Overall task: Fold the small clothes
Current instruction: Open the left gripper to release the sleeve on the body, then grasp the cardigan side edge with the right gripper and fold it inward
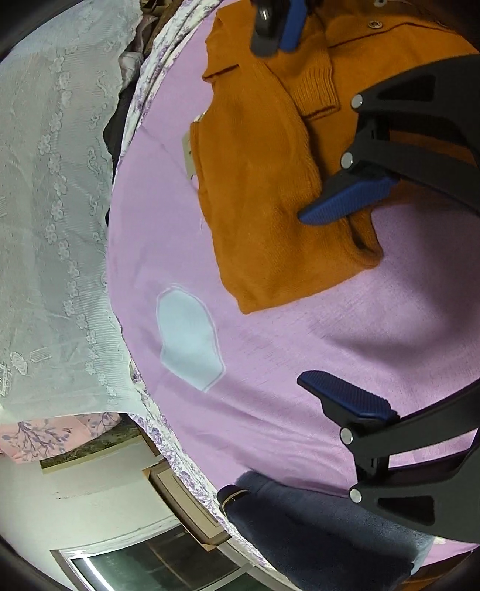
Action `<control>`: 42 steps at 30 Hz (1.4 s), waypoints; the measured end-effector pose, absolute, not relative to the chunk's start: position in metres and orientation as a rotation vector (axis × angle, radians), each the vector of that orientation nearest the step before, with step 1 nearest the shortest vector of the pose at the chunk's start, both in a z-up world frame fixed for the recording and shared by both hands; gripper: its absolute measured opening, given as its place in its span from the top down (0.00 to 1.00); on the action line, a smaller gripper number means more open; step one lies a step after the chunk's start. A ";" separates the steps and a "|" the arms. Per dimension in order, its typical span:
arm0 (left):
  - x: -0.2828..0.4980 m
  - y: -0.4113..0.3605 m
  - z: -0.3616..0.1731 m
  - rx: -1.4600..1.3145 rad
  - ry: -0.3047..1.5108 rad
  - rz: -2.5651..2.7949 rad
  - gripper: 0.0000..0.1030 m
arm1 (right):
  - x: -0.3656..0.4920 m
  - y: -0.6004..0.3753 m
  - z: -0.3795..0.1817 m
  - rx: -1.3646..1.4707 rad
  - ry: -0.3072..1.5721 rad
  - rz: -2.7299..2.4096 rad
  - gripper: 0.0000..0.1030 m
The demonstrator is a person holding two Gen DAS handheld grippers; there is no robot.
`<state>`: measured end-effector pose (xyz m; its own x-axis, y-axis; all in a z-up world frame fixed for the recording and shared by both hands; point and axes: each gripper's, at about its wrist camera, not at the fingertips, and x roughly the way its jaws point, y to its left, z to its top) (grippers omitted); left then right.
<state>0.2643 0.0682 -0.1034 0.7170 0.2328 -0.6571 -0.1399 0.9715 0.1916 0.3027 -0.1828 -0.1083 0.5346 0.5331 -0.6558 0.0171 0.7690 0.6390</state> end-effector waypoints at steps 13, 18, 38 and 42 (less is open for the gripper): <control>0.270 0.059 -0.112 0.185 0.764 0.230 0.21 | 0.322 -0.178 -0.114 0.626 0.887 0.249 0.94; 0.270 0.059 -0.113 0.196 0.758 0.234 0.12 | 0.305 -0.191 -0.083 0.547 0.777 0.228 0.94; 0.274 0.064 -0.115 0.131 0.801 0.170 0.06 | 0.275 -0.287 -0.115 0.543 0.823 0.054 0.94; 0.280 0.065 -0.124 0.145 0.841 0.204 0.04 | 0.275 -0.288 -0.119 0.527 0.837 0.043 0.93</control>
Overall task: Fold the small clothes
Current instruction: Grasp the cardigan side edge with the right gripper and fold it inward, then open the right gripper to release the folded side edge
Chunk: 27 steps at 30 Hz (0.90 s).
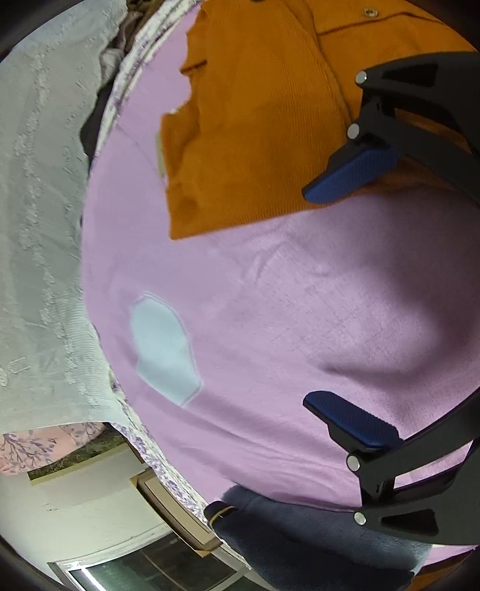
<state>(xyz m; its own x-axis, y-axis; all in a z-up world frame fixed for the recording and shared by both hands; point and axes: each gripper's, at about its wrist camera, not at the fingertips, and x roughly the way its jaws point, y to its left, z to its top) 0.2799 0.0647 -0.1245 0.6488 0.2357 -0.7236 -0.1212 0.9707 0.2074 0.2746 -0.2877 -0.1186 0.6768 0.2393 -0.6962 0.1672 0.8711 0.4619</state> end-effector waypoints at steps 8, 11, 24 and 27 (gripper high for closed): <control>0.266 0.065 -0.104 0.132 0.736 0.198 0.04 | 0.261 -0.290 -0.097 0.443 0.771 -0.061 0.81; 0.265 0.060 -0.093 0.114 0.679 0.167 0.04 | 0.262 -0.268 -0.079 0.322 0.734 -0.026 0.81; 0.316 0.041 -0.126 0.156 0.858 0.166 0.04 | 0.311 -0.245 -0.115 0.323 0.864 0.055 0.80; 0.308 0.043 -0.117 0.147 0.811 0.164 0.04 | 0.303 -0.240 -0.108 0.297 0.840 0.049 0.78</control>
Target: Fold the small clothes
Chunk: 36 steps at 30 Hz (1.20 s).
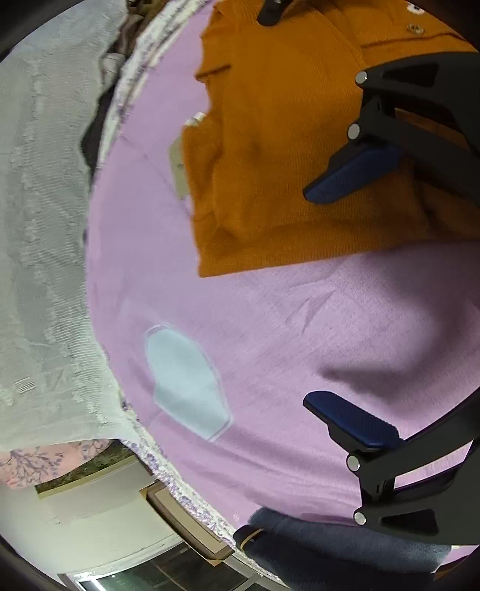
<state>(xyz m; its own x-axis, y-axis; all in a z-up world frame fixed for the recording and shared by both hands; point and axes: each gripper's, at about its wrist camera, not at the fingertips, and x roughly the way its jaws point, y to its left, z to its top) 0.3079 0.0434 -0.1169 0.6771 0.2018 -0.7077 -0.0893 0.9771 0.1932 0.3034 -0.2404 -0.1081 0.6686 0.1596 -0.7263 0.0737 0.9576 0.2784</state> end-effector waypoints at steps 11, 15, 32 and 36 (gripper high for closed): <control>0.313 0.055 -0.124 0.094 0.858 0.188 0.04 | 0.284 -0.235 -0.111 0.215 0.845 0.039 0.61; 0.300 0.049 -0.118 0.135 0.807 0.195 0.04 | 0.268 -0.242 -0.104 0.259 0.819 0.036 0.60; 0.196 0.010 -0.111 0.168 0.743 0.149 0.04 | 0.185 -0.238 -0.080 0.243 0.766 0.101 0.36; 0.177 0.008 -0.106 0.152 0.732 0.147 0.04 | 0.171 -0.235 -0.070 0.216 0.752 0.120 0.33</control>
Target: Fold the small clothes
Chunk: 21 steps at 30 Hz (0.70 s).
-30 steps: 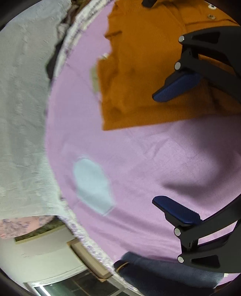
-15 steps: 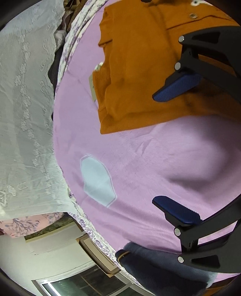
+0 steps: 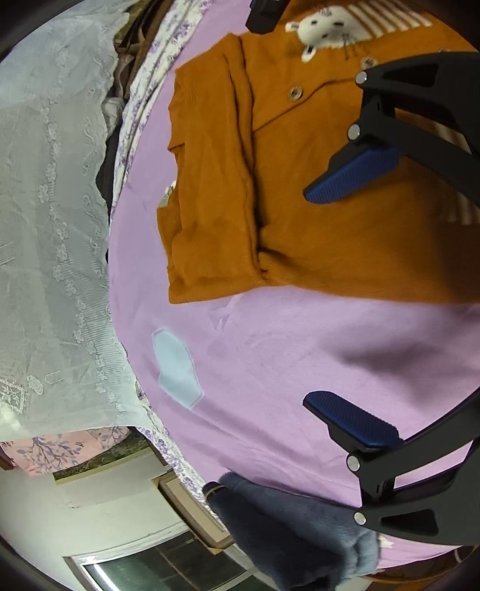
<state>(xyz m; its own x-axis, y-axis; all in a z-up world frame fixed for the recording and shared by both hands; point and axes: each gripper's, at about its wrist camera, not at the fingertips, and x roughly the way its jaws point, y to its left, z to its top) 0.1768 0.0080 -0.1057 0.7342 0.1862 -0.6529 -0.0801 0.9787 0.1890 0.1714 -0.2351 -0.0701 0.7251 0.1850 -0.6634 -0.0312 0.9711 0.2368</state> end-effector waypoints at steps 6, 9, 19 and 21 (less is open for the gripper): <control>0.149 0.014 -0.096 0.069 0.738 0.132 0.04 | 0.152 -0.239 -0.052 0.213 0.717 0.150 0.29; 0.134 0.011 -0.088 0.049 0.729 0.126 0.04 | 0.141 -0.239 -0.046 0.201 0.708 0.165 0.29; 0.096 -0.006 -0.064 0.060 0.679 0.092 0.04 | 0.097 -0.246 -0.029 0.145 0.657 0.171 0.26; 0.089 -0.005 -0.066 0.068 0.687 0.079 0.04 | 0.085 -0.250 -0.029 0.132 0.650 0.165 0.26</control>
<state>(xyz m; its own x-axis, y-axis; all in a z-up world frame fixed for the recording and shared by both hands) 0.0889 -0.0050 -0.0657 0.7704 0.0954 -0.6304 -0.0506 0.9948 0.0887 0.0853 -0.2496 -0.0288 0.7840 0.1940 -0.5897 -0.1113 0.9784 0.1740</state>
